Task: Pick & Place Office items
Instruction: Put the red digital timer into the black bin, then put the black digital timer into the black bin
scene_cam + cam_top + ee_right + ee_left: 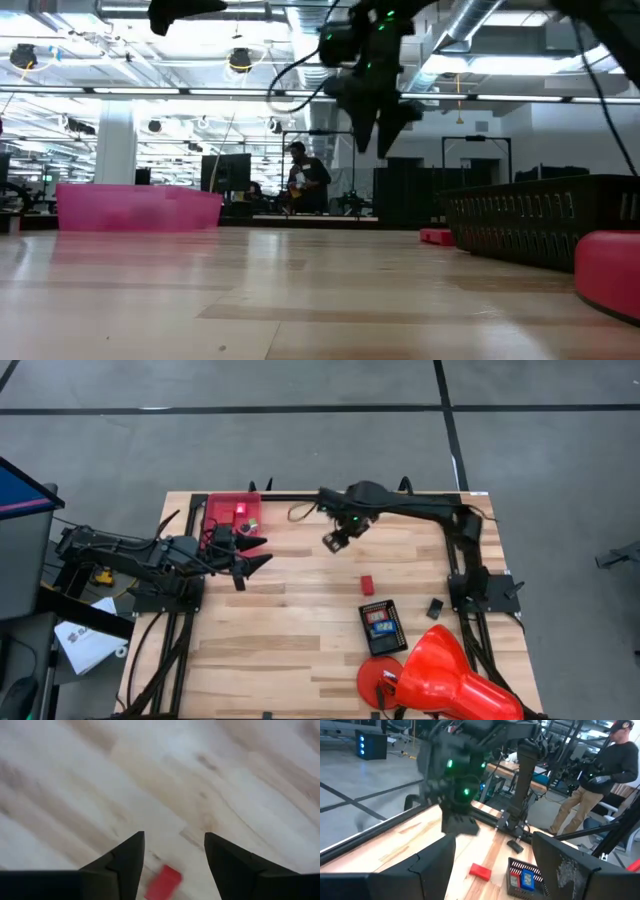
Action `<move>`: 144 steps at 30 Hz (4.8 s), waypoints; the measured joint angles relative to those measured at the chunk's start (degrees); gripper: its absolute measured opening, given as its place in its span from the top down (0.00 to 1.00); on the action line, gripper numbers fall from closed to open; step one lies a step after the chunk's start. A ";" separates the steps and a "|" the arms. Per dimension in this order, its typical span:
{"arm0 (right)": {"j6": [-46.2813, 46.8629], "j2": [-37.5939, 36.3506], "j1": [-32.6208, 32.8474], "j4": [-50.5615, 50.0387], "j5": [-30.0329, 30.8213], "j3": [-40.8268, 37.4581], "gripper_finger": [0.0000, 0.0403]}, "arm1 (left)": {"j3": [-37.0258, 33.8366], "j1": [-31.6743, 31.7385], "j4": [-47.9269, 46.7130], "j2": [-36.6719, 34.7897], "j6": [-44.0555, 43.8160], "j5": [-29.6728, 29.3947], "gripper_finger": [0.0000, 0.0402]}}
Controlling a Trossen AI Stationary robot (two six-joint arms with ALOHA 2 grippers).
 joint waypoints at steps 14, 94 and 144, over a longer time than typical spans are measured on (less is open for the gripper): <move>28.41 -11.97 9.15 14.35 1.82 -26.72 0.34 | 0.00 -0.61 1.10 0.00 0.17 4.53 0.36; 33.96 -10.15 13.22 34.13 -0.94 -34.04 0.59 | 0.00 -2.25 7.14 0.00 -0.16 4.53 0.41; 28.98 -22.47 43.09 13.04 6.63 -39.42 0.67 | 0.00 -2.25 7.56 0.00 -6.01 5.71 0.42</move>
